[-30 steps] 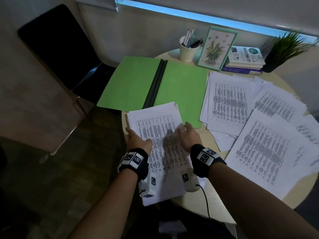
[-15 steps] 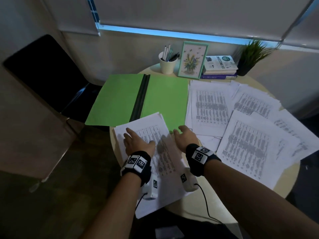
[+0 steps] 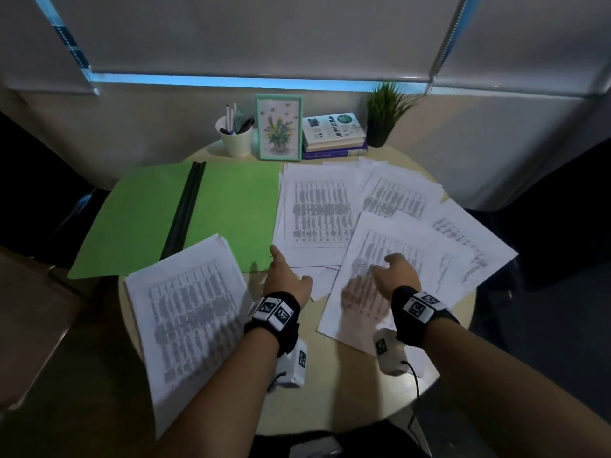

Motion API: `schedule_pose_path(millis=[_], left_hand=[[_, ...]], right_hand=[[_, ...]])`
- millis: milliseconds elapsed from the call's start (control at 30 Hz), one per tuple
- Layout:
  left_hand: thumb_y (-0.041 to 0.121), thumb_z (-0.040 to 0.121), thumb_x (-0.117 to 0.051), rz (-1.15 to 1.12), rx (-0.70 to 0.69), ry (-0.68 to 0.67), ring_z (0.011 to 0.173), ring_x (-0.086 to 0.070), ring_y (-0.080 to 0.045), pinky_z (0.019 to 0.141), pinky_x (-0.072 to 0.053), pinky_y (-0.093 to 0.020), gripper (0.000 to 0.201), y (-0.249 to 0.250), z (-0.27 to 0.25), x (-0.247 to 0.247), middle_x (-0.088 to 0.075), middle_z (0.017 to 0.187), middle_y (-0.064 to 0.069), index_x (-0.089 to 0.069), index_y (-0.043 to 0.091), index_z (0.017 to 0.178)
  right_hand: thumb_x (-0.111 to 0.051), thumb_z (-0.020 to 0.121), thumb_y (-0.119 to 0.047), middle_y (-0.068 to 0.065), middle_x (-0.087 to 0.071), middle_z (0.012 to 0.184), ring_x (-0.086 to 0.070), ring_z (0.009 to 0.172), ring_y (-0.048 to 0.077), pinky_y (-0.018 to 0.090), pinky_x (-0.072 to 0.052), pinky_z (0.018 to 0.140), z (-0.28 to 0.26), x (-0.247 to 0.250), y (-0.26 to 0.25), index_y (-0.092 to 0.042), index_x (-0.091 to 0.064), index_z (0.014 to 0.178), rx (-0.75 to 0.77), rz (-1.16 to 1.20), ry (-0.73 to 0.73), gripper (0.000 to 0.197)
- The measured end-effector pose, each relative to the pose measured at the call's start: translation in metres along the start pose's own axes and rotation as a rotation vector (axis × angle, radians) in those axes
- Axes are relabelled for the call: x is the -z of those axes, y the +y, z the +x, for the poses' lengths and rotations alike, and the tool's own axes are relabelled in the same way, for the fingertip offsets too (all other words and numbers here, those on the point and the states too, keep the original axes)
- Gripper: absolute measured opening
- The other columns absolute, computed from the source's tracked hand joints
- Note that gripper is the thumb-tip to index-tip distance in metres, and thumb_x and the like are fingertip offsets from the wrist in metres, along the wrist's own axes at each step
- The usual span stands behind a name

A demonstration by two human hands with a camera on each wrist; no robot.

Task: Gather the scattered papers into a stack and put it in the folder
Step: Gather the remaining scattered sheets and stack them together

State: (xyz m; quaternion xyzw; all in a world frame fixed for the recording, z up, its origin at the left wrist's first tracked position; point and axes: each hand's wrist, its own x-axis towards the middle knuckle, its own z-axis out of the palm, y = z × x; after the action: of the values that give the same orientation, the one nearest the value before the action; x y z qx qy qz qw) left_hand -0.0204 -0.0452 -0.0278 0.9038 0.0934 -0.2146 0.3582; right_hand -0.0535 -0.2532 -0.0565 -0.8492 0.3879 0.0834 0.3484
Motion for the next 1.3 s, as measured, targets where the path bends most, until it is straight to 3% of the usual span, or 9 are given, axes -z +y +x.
schedule_pose_path(millis=[233,400,467,567,700,833,933,1167,1300], left_hand=[[0.026,0.094,-0.055,0.014,-0.028,-0.229,0.095,-0.053,-0.020,0.071,-0.043,-0.023,0.090,0.040,0.004,-0.062,-0.035,0.152,-0.006,0.014,0.022,0.152],[0.029,0.089,-0.063,0.027,0.009,-0.179,0.130,-0.045,-0.025,0.097,-0.040,-0.029,0.091,0.049,0.005,-0.090,-0.033,0.153,-0.005,0.000,0.014,0.154],[0.034,0.085,-0.067,0.025,0.028,-0.174,0.129,-0.047,-0.025,0.101,-0.040,-0.033,0.095,0.051,0.007,-0.095,-0.041,0.148,-0.006,-0.004,0.013,0.154],[0.044,0.080,-0.070,0.019,0.067,-0.177,0.118,-0.056,-0.026,0.099,-0.046,-0.036,0.091,0.050,0.009,-0.101,-0.053,0.136,-0.005,-0.022,0.015,0.151],[0.048,0.081,-0.065,0.062,0.081,-0.187,0.120,-0.053,-0.029,0.101,-0.045,-0.039,0.072,0.047,0.012,-0.109,-0.052,0.138,-0.006,-0.041,0.017,0.141],[0.030,0.088,-0.065,0.053,0.045,-0.161,0.087,-0.057,-0.018,0.073,-0.045,-0.024,0.041,0.050,0.011,-0.116,-0.064,0.107,0.002,-0.055,0.014,0.124],[0.027,0.082,-0.070,0.020,0.041,-0.131,0.086,-0.056,-0.017,0.063,-0.042,-0.017,0.052,0.057,0.010,-0.115,-0.061,0.113,-0.001,-0.049,0.015,0.128],[0.034,0.080,-0.073,-0.021,0.041,-0.243,0.100,-0.061,-0.023,0.084,-0.048,-0.030,0.045,0.058,0.012,-0.106,-0.067,0.115,0.000,-0.061,0.018,0.121],[0.068,0.056,-0.073,-0.011,0.058,-0.203,0.099,-0.064,-0.023,0.089,-0.052,-0.038,0.079,0.044,0.012,-0.092,-0.068,0.112,0.004,-0.060,0.023,0.120]], right_hand=[[-0.071,0.076,-0.030,0.018,-0.032,0.144,-0.037,0.129,0.038,0.051,-0.038,0.104,0.032,0.043,0.065,-0.007,-0.027,0.141,-0.330,0.029,0.189,0.082],[-0.081,0.067,-0.037,0.020,-0.039,0.134,-0.049,0.117,0.041,0.049,-0.048,0.092,0.051,0.048,0.083,-0.005,-0.028,0.136,-0.357,0.033,0.104,0.092],[-0.085,0.059,-0.043,0.016,-0.049,0.124,-0.057,0.104,0.039,0.048,-0.053,0.085,0.056,0.045,0.084,-0.006,-0.037,0.130,-0.329,0.028,0.050,0.093],[-0.083,0.050,-0.048,0.011,-0.063,0.096,-0.064,0.079,0.031,0.047,-0.057,0.078,0.061,0.041,0.088,-0.011,-0.056,0.098,-0.255,-0.080,-0.049,0.067],[-0.061,0.073,-0.019,-0.001,-0.059,0.074,-0.059,0.073,0.025,0.046,-0.047,0.091,0.052,0.046,0.092,-0.019,-0.049,0.088,-0.150,-0.064,-0.018,0.020],[-0.067,0.077,-0.027,-0.005,-0.067,0.086,-0.064,0.086,0.025,0.044,-0.050,0.089,0.055,0.050,0.098,-0.031,-0.060,0.095,-0.061,-0.015,-0.032,0.019],[-0.064,0.081,-0.022,-0.003,-0.069,0.086,-0.065,0.085,0.026,0.044,-0.052,0.088,0.057,0.049,0.099,-0.027,-0.061,0.084,-0.041,-0.029,-0.079,0.006],[-0.070,0.079,-0.037,-0.007,-0.065,0.090,-0.062,0.086,0.020,0.041,-0.051,0.087,0.063,0.052,0.103,-0.029,-0.062,0.091,-0.025,0.074,0.040,0.017],[-0.057,0.083,-0.048,0.009,-0.055,0.129,-0.055,0.114,0.032,0.050,-0.044,0.098,0.070,0.059,0.105,-0.019,-0.053,0.126,-0.108,0.152,0.274,0.052]])
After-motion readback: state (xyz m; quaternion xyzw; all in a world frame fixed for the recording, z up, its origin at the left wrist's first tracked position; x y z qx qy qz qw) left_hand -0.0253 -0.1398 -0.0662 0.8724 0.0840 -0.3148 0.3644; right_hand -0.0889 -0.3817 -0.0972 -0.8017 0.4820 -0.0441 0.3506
